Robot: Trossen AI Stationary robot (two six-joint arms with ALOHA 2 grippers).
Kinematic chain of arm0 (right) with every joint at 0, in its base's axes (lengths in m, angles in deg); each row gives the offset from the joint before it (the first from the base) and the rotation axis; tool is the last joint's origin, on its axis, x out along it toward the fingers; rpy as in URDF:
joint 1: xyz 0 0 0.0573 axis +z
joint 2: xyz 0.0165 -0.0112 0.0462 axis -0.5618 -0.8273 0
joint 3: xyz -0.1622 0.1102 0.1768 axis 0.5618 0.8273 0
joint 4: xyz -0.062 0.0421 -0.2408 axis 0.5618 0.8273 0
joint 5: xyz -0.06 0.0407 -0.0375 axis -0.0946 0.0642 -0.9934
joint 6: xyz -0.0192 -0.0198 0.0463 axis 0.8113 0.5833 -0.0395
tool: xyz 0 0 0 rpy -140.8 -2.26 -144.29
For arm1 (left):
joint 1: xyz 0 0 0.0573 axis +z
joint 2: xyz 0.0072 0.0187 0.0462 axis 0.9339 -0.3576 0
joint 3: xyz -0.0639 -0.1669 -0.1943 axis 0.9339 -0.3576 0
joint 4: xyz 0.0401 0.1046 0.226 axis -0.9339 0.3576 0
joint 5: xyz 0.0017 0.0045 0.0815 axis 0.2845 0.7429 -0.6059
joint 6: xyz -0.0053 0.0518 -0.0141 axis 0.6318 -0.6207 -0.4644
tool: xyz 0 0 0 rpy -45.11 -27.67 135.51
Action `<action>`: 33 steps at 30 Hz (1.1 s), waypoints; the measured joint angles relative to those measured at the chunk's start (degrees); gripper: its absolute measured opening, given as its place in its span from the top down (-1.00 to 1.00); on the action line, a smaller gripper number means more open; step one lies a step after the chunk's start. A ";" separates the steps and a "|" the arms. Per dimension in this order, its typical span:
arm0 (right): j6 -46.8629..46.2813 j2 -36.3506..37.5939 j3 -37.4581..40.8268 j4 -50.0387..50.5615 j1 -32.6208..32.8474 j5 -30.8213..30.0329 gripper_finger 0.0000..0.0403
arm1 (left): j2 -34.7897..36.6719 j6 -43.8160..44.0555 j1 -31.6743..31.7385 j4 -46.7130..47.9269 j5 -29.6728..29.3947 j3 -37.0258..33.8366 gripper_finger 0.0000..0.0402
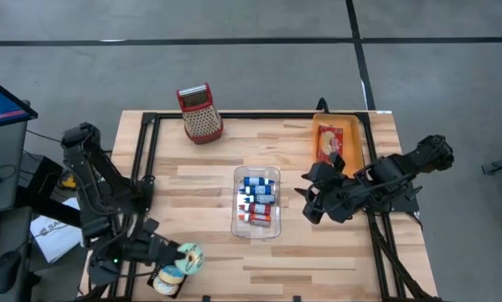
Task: Pick & Place Food Item
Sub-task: Put the green donut into the black bin
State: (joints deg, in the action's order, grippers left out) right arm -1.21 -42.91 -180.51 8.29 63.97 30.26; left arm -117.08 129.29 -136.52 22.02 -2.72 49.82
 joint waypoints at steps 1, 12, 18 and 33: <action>-0.01 0.00 0.00 -0.31 0.19 -0.01 0.05 | -0.01 0.02 -0.42 0.25 0.02 0.00 0.71; -0.45 0.00 0.02 -2.90 0.20 0.46 0.05 | 0.60 0.74 1.54 13.96 7.67 0.00 0.95; -0.67 0.02 0.02 -2.91 0.99 0.67 0.05 | 4.71 -2.98 1.58 25.89 15.78 0.00 0.87; -3.66 -0.02 0.02 -2.46 1.33 0.64 0.05 | 14.94 -51.92 25.34 32.94 65.90 0.00 0.61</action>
State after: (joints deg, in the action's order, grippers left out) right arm -4.86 -42.93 -180.49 5.82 65.30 30.90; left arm -102.14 77.37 -111.18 54.97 63.18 49.82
